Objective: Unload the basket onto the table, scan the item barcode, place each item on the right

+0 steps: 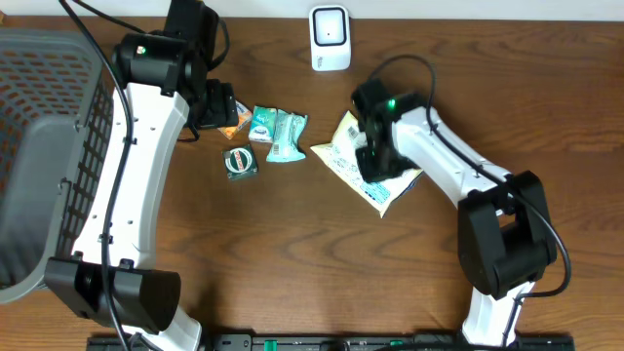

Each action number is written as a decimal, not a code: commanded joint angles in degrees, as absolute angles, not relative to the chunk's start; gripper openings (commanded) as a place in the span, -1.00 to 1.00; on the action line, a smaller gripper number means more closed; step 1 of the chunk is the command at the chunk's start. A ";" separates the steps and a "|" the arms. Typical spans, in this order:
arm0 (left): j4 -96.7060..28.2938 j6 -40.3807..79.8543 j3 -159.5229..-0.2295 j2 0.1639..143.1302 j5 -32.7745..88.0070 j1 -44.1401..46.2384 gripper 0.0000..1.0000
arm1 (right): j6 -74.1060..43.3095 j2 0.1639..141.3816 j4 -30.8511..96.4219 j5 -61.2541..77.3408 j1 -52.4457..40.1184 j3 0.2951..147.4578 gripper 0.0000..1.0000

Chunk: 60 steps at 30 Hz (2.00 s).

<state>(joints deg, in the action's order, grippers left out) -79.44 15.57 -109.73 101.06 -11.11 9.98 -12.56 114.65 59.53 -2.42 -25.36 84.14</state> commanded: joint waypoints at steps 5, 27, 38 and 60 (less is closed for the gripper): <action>-79.66 15.03 -109.71 101.47 -12.08 9.96 0.95 | -15.09 114.54 54.35 -7.60 -23.77 73.47 -0.98; -79.66 15.03 -109.71 101.47 -12.08 9.96 0.95 | 0.60 113.67 53.17 6.66 -10.83 89.32 0.03; -79.66 15.05 -109.71 101.47 -12.08 9.96 0.95 | 18.83 113.69 44.05 39.31 -3.81 77.95 0.98; -79.66 15.05 -109.71 101.47 -12.08 9.96 0.95 | 19.79 113.69 36.12 51.09 -4.45 62.50 -0.79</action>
<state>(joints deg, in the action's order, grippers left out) -79.48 15.57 -109.73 101.06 -11.11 9.98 23.79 113.51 36.99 46.54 -3.40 63.07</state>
